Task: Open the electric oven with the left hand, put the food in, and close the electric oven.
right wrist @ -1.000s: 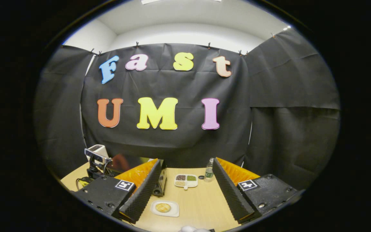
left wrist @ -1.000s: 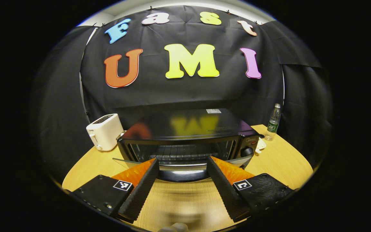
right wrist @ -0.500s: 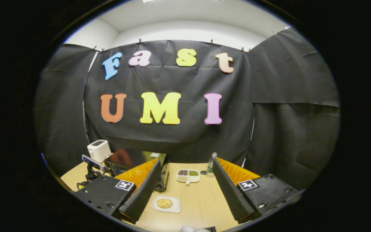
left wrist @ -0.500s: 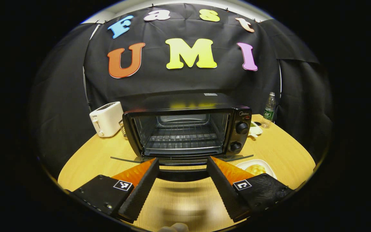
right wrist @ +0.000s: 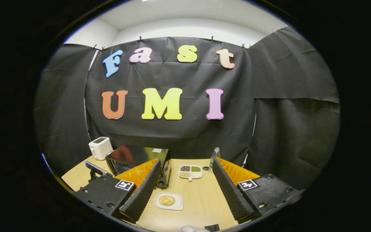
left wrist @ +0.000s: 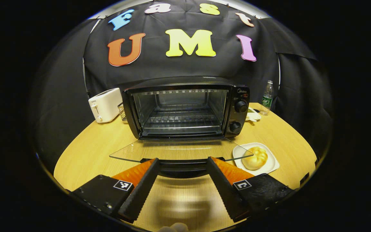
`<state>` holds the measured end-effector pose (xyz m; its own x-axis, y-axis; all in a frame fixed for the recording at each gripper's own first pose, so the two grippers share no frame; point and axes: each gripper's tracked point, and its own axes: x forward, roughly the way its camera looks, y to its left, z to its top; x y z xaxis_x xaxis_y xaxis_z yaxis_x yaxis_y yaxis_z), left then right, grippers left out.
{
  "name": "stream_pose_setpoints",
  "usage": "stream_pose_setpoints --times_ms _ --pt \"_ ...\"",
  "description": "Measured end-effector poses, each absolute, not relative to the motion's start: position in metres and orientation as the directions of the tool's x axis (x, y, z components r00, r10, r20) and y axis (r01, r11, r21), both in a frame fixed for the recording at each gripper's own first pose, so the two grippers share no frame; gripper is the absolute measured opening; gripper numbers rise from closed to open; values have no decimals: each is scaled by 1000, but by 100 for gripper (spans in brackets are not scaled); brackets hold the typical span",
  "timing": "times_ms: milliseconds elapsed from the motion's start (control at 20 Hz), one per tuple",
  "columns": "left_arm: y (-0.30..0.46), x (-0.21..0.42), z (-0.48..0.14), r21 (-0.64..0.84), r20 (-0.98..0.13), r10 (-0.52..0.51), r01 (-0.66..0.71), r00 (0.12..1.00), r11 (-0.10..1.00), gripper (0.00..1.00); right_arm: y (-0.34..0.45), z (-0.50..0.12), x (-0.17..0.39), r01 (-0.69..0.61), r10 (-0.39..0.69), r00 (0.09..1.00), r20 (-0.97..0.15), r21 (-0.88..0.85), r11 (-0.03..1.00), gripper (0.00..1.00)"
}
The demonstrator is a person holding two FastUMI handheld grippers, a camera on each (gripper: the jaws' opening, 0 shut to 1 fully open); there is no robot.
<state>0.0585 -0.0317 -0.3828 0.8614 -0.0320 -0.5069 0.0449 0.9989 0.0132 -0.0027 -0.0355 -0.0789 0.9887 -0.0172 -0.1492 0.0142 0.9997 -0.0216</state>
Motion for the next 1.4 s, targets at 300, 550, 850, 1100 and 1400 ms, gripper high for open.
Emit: stream_pose_setpoints --times_ms 300,550,850,1100,1400 --pt "-32 47 -415 -2 -588 -34 41 808 999 96 -39 -85 -1 19 -23 987 -159 -25 1000 100" --pt "-34 40 -438 -18 -633 -38 35 773 999 95 -42 -93 0 24 -28 983 -179 -24 999 100" --pt "-36 40 -441 -5 -642 -41 50 766 999 93 -44 -100 3 26 -28 979 -200 -12 1000 100" --pt "-33 43 -421 -20 -607 -42 37 794 999 93 -44 -90 5 24 -24 985 -171 -3 1000 100" --pt "-23 45 -303 6 -409 -38 44 912 999 94 -41 -91 9 10 -14 995 -102 -34 999 100"
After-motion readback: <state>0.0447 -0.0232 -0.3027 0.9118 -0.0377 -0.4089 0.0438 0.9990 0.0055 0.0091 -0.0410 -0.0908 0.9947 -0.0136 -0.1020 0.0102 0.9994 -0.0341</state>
